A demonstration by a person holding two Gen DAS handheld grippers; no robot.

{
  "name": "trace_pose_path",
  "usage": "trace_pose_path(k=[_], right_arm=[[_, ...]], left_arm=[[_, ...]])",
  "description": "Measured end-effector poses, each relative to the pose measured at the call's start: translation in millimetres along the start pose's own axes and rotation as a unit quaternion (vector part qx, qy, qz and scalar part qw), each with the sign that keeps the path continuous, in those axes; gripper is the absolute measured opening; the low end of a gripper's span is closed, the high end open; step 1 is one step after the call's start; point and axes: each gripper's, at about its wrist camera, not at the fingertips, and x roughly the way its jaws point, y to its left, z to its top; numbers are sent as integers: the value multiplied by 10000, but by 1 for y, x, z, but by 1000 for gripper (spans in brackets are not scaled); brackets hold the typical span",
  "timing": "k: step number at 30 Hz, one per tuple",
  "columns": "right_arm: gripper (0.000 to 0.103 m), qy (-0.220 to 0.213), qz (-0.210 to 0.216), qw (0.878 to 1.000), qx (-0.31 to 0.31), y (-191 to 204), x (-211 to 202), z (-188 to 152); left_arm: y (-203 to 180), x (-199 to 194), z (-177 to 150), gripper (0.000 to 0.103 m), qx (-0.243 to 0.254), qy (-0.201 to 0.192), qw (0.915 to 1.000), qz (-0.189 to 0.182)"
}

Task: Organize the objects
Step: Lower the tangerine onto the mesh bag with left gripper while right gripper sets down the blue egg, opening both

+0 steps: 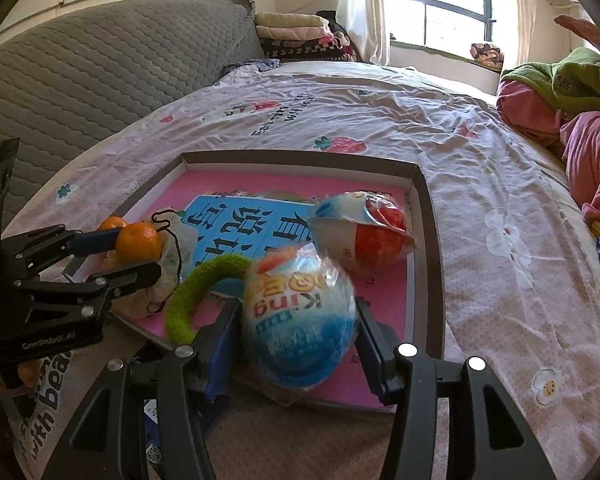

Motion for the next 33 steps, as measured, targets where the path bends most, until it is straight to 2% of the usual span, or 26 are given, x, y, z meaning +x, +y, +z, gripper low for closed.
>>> trace_pose_path(k=[20,33], right_arm=[[56,-228,-135,9996,110,-7,-13,5],[57,-660,-19,9978,84,-3,-33,11]], left_arm=[[3,-14,5,66,-69,-118,9999,4],[-5,-30,9,66,-7,-281,9996,-39]])
